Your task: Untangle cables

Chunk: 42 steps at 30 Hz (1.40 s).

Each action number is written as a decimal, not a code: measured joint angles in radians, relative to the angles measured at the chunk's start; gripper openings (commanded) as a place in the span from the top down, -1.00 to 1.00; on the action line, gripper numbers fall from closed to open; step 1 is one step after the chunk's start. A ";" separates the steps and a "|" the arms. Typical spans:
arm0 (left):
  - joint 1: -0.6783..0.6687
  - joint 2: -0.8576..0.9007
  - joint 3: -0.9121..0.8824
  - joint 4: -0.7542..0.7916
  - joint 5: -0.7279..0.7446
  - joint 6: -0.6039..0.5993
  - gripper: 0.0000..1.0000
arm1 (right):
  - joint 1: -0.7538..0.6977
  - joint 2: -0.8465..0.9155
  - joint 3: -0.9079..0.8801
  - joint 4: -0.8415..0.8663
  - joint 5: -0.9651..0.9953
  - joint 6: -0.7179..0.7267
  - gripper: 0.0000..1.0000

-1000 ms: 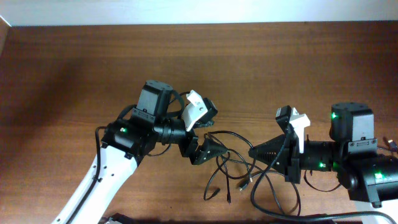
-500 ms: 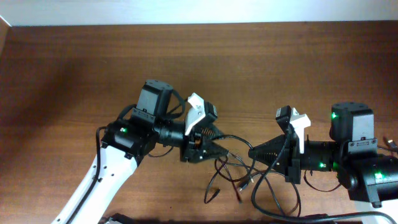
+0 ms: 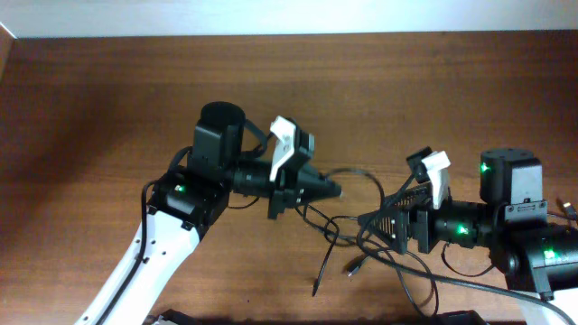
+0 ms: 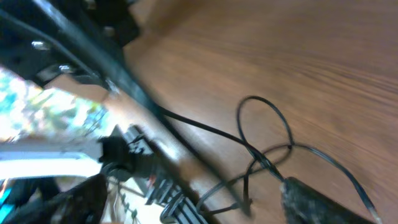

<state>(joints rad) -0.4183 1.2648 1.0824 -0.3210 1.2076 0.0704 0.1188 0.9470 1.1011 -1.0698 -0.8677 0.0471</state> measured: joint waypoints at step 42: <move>0.138 0.004 -0.004 1.063 -0.137 -0.943 1.00 | 0.077 0.371 0.000 0.157 0.453 0.373 -1.00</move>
<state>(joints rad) -0.2798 1.2690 1.0786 0.7418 1.0702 -0.8726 0.1963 1.3178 1.1015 -0.9131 -0.4149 0.4202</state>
